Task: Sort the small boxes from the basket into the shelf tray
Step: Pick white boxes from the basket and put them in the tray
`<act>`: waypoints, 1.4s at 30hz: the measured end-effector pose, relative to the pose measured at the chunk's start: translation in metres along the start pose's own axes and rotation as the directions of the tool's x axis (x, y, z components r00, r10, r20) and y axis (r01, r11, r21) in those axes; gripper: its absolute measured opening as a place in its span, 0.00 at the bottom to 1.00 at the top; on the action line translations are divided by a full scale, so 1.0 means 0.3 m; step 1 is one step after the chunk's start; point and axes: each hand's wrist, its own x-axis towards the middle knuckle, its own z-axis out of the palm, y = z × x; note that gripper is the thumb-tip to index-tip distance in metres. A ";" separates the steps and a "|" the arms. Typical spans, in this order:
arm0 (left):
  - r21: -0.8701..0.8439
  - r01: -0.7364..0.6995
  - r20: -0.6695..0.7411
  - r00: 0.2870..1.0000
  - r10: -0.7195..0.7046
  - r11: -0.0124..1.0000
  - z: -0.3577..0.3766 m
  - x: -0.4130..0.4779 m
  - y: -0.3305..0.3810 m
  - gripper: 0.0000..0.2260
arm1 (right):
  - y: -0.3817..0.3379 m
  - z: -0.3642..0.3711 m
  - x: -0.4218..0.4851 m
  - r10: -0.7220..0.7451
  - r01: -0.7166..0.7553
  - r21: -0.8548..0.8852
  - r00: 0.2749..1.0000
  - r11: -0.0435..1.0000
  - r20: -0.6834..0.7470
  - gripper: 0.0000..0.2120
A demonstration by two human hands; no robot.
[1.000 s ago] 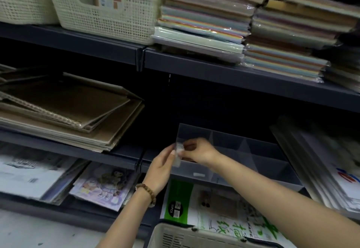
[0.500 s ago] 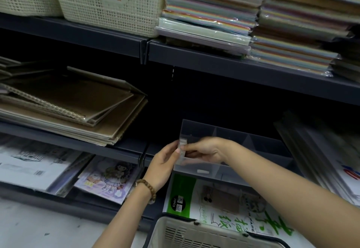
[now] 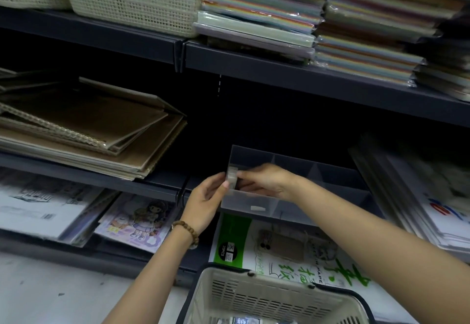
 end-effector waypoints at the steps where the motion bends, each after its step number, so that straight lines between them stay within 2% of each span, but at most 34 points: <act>1: 0.012 0.004 -0.004 1.000 -0.004 1.000 -0.003 -0.009 0.004 0.17 | 0.002 -0.014 -0.028 -0.036 0.036 0.026 0.999 0.999 -0.014 0.18; 5: 0.122 0.006 0.036 0.999 -0.010 0.992 -0.021 -0.092 0.012 0.17 | 0.039 -0.076 -0.204 -0.194 0.203 0.118 0.977 0.972 -0.083 0.17; 9: 0.289 0.063 0.096 0.991 -0.095 0.955 -0.017 -0.222 -0.028 0.20 | 0.201 -0.096 -0.403 -0.175 0.198 0.203 0.977 0.959 -0.125 0.11; 11: 0.398 0.136 0.146 0.967 -0.209 0.907 0.001 -0.284 -0.073 0.23 | 0.354 -0.078 -0.466 -0.076 0.098 0.259 0.993 0.961 -0.094 0.10; 14: 0.530 0.215 0.262 0.878 -0.400 0.820 0.056 -0.368 -0.167 0.24 | 0.631 -0.019 -0.510 0.156 -0.142 0.273 0.987 0.951 -0.030 0.11; 19: 0.758 0.202 0.330 0.702 -0.631 0.621 0.183 -0.497 -0.405 0.28 | 1.042 0.124 -0.528 0.458 -0.454 0.230 0.888 0.861 0.043 0.13; 23: 0.796 0.284 0.296 0.587 -0.753 0.534 0.263 -0.578 -0.616 0.25 | 1.255 0.227 -0.505 0.569 -0.573 0.093 0.819 0.814 0.070 0.10; 27: 0.798 0.370 0.253 0.510 -0.822 0.475 0.325 -0.611 -0.766 0.13 | 1.407 0.297 -0.460 0.530 -0.528 -0.038 0.843 0.848 0.093 0.13; 30: 0.779 0.428 0.253 0.454 -0.854 0.458 0.372 -0.631 -0.854 0.15 | 1.495 0.342 -0.460 0.527 -0.515 -0.114 0.837 0.850 0.146 0.18; 32: 0.783 0.454 0.235 0.416 -0.878 0.425 0.387 -0.659 -0.909 0.15 | 1.543 0.360 -0.456 0.536 -0.532 -0.068 0.828 0.844 0.166 0.21; 35: 0.762 0.526 0.200 0.364 -0.910 0.378 0.399 -0.686 -0.996 0.22 | 1.596 0.366 -0.444 0.524 -0.522 -0.054 0.840 0.851 0.143 0.21; 38: 0.745 0.523 0.233 0.377 -0.897 0.414 0.400 -0.680 -1.049 0.21 | 1.615 0.382 -0.446 0.470 -0.446 -0.149 0.854 0.882 0.222 0.23; 40: 0.789 0.429 0.266 0.408 -0.874 0.440 0.391 -0.673 -1.072 0.17 | 1.618 0.400 -0.447 0.432 -0.384 -0.223 0.869 0.896 0.240 0.25; 42: 0.819 0.345 0.304 0.418 -0.856 0.459 0.375 -0.673 -1.100 0.16 | 1.619 0.398 -0.438 0.419 -0.369 -0.226 0.876 0.901 0.239 0.21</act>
